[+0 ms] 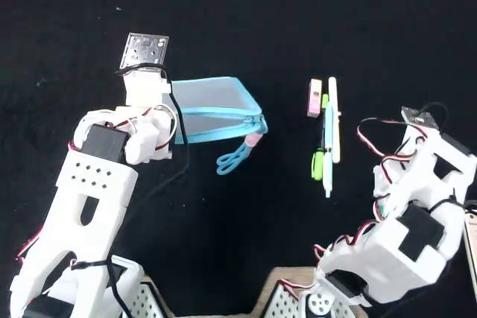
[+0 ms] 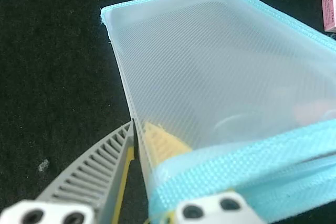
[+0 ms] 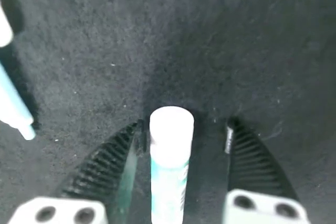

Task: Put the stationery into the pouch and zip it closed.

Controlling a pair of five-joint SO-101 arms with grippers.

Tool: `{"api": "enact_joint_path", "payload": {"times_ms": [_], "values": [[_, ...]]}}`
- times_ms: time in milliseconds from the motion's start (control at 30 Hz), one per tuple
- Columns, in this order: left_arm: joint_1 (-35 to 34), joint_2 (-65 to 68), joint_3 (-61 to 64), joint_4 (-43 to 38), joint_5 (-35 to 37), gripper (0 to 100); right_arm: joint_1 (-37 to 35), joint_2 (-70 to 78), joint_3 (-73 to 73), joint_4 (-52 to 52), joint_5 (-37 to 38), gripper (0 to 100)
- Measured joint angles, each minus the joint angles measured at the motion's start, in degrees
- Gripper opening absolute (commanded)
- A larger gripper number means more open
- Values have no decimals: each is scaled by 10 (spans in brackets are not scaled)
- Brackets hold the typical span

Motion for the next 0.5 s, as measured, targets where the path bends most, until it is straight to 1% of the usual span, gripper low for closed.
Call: {"api": "enact_joint_path", "payload": {"times_ms": [100, 133, 200, 233, 300, 500], "values": [[0, 0, 0, 0, 0, 30, 4, 12, -16, 0, -1, 18], [0, 0, 0, 0, 0, 30, 5, 15, -21, -2, -1, 9], [0, 0, 0, 0, 0, 30, 6, 21, -34, -2, -1, 38], [0, 0, 0, 0, 0, 30, 6, 27, -42, 8, -1, 28], [0, 0, 0, 0, 0, 30, 4, 28, -52, 40, -1, 9], [0, 0, 0, 0, 0, 30, 2, -2, -117, 139, 0, 11]]}}
